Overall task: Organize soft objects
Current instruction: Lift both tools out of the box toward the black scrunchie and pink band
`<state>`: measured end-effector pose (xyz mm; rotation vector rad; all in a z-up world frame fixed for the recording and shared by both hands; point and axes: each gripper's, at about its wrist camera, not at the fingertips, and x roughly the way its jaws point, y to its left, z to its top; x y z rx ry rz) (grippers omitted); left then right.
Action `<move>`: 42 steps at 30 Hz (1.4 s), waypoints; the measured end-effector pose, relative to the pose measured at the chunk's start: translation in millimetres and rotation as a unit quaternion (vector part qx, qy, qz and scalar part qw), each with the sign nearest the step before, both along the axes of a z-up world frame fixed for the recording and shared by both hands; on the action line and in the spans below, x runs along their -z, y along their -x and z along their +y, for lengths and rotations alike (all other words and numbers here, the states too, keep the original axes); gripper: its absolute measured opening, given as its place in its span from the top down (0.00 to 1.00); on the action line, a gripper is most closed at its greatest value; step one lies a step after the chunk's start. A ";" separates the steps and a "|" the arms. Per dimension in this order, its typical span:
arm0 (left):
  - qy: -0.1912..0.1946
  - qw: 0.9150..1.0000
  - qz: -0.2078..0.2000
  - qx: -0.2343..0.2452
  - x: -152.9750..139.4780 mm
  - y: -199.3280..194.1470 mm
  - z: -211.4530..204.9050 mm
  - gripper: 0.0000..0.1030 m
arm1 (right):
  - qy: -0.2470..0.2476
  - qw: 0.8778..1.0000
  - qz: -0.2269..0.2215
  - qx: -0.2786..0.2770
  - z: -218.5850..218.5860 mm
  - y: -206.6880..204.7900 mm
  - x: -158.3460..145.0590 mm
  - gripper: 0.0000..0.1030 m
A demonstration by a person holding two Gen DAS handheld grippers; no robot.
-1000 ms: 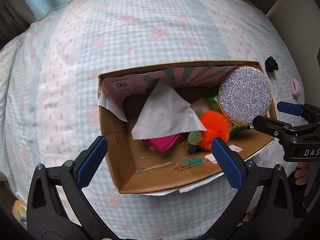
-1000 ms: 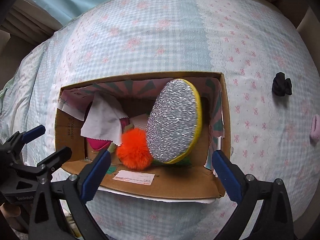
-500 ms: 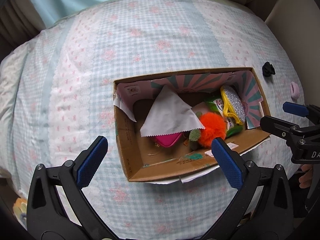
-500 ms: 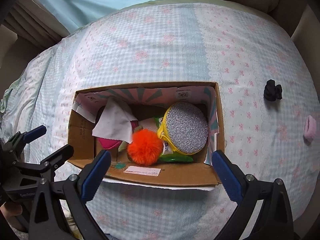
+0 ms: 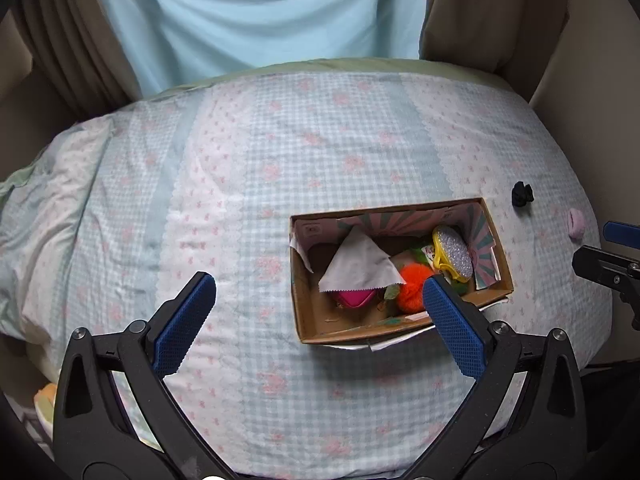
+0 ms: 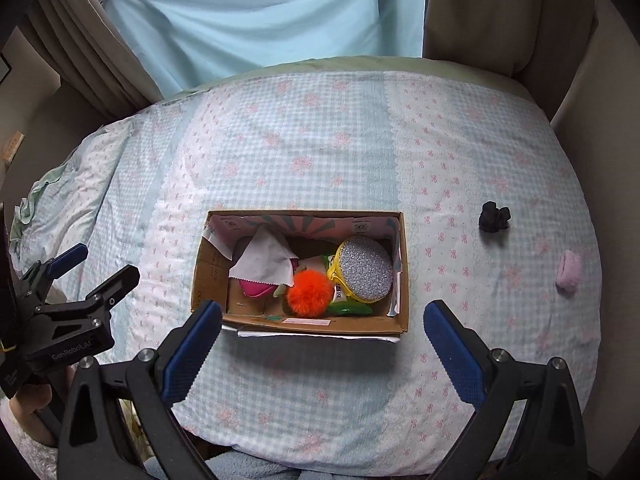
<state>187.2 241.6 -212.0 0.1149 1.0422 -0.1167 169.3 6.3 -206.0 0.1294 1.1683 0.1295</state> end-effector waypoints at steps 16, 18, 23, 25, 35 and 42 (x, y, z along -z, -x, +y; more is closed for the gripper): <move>0.013 0.998 -0.060 0.013 -58.7 22.6 -130.5 0.00 | 0.028 0.991 -0.072 0.107 -162.4 72.5 -47.4 0.02; 0.015 0.998 -0.057 0.009 -59.1 21.4 -163.4 0.00 | 0.026 0.990 -0.074 0.120 -195.3 73.1 -42.6 0.02; 0.051 0.998 -0.039 0.014 -44.2 12.4 -247.5 0.00 | 0.024 0.985 -0.092 0.147 -271.2 72.1 -30.4 0.02; 0.049 0.998 -0.034 0.025 -35.5 6.8 -281.8 0.00 | 0.025 0.983 -0.092 0.155 -295.9 70.0 -22.4 0.02; 0.017 0.995 0.007 0.093 18.4 -27.5 -403.4 0.00 | 0.021 0.977 -0.036 0.208 -382.1 46.4 38.7 0.02; 0.008 0.993 0.022 0.116 83.7 -66.3 -446.9 0.00 | 0.026 0.971 -0.025 0.237 -410.1 23.7 89.6 0.02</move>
